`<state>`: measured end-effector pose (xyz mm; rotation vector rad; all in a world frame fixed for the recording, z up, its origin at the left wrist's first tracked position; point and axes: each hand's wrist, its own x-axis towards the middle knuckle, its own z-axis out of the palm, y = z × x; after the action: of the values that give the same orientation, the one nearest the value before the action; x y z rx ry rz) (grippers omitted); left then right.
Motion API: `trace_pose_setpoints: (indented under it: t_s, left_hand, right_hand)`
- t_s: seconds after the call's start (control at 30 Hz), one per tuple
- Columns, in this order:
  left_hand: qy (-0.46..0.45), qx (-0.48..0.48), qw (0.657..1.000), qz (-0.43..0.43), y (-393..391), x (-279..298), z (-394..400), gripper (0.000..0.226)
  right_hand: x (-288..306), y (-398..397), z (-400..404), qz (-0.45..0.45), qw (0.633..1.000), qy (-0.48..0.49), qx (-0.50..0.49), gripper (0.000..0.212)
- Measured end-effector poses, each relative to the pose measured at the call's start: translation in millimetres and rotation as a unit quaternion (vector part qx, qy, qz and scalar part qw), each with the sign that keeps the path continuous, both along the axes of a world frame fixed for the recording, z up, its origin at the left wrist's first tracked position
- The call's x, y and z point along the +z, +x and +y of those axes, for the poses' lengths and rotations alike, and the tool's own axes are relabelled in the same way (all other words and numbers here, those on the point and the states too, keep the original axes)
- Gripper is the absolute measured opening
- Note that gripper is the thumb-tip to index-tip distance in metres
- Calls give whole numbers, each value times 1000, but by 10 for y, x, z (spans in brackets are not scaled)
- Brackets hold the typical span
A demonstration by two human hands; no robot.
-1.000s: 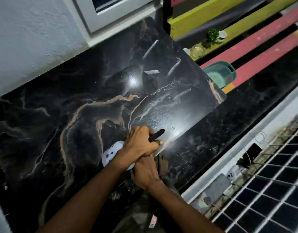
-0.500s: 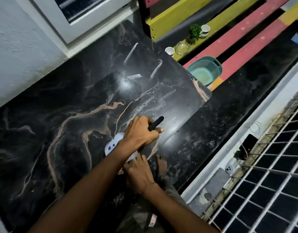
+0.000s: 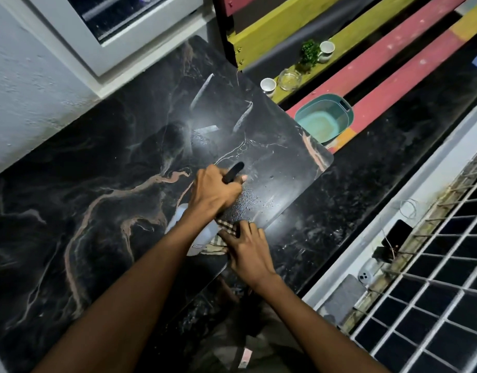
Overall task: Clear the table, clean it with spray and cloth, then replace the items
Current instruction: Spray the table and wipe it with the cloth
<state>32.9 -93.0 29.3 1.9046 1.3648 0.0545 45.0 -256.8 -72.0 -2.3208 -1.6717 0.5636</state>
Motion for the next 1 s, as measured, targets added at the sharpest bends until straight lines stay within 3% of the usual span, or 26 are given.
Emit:
trace_pose_setpoints:
  t_s: [0.13, 0.3, 0.4, 0.5, 0.57, 0.67, 0.73, 0.83, 0.9, 1.0]
  left_hand:
    - [-9, 37, 999, 6, 57, 6, 11, 48]
    - [-7, 59, 997, -39, -16, -9, 56, 51]
    - [6, 96, 993, -72, -111, -16, 86, 51]
    - [21, 124, 988, -89, -204, -53, 106, 59]
    - [23, 131, 987, -90, -237, -55, 119, 59]
    - [40, 133, 987, -76, -224, -29, 119, 46]
    - [48, 126, 989, -66, -224, -36, 121, 41]
    - [43, 121, 990, -56, -208, -23, 154, 40]
    - [35, 128, 989, -61, -210, -31, 180, 42]
    - [22, 126, 990, -65, -194, -66, 171, 36]
  right_hand:
    - [-45, 379, -18, 11, 999, 22, -42, 48]
    - [-217, 1402, 220, -51, 986, 36, -152, 39]
    - [-247, 1979, 572, -111, 967, 7, -228, 53]
    - [-172, 1914, 982, -85, 944, -28, -319, 64]
    - [-150, 1491, 1125, -67, 955, -13, -290, 61]
    - [-198, 498, 1082, -28, 992, 19, -120, 52]
    - [-165, -63, 905, 25, 1000, 1, -17, 34]
    - [-154, -95, 664, 63, 993, 25, 94, 30]
    - [-202, 391, 616, 23, 993, 66, 99, 47]
    - [-203, 1548, 669, -67, 994, 41, -75, 52]
